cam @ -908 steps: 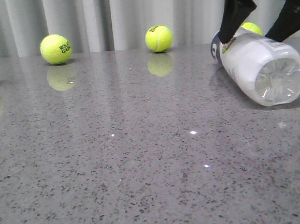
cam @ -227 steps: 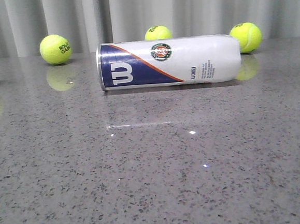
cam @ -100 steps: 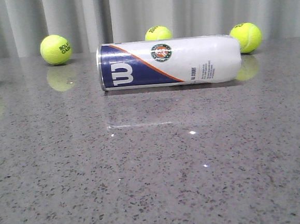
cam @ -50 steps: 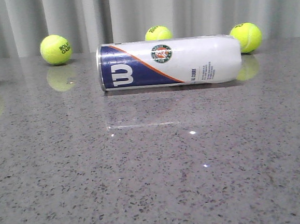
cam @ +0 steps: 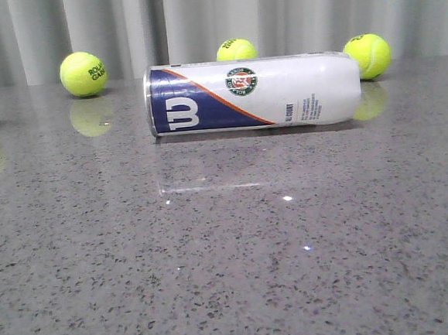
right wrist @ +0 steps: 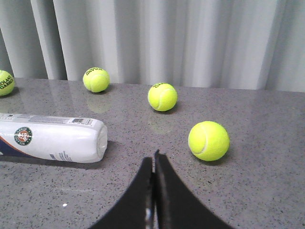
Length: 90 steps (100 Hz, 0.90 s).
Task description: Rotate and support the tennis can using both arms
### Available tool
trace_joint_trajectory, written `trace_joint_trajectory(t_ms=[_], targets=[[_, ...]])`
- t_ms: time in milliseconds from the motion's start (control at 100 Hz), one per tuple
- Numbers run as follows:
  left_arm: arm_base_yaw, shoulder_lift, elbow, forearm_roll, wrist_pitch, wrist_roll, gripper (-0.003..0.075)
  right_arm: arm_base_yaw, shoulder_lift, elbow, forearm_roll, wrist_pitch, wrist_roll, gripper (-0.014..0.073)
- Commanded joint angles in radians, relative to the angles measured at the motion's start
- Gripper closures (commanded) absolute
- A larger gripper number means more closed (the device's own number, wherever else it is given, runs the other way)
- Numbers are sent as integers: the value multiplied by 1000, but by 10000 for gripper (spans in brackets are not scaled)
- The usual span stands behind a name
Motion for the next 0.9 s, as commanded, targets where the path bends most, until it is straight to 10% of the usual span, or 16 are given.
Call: trace_joint_trajectory(t_ms=[0, 890], targets=[[4, -39, 18, -68, -92, -8, 741, -7, 9, -24, 12, -71, -3, 662], [4, 555, -887, -203, 747, 2, 741, -7, 9, -24, 12, -71, -3, 662]])
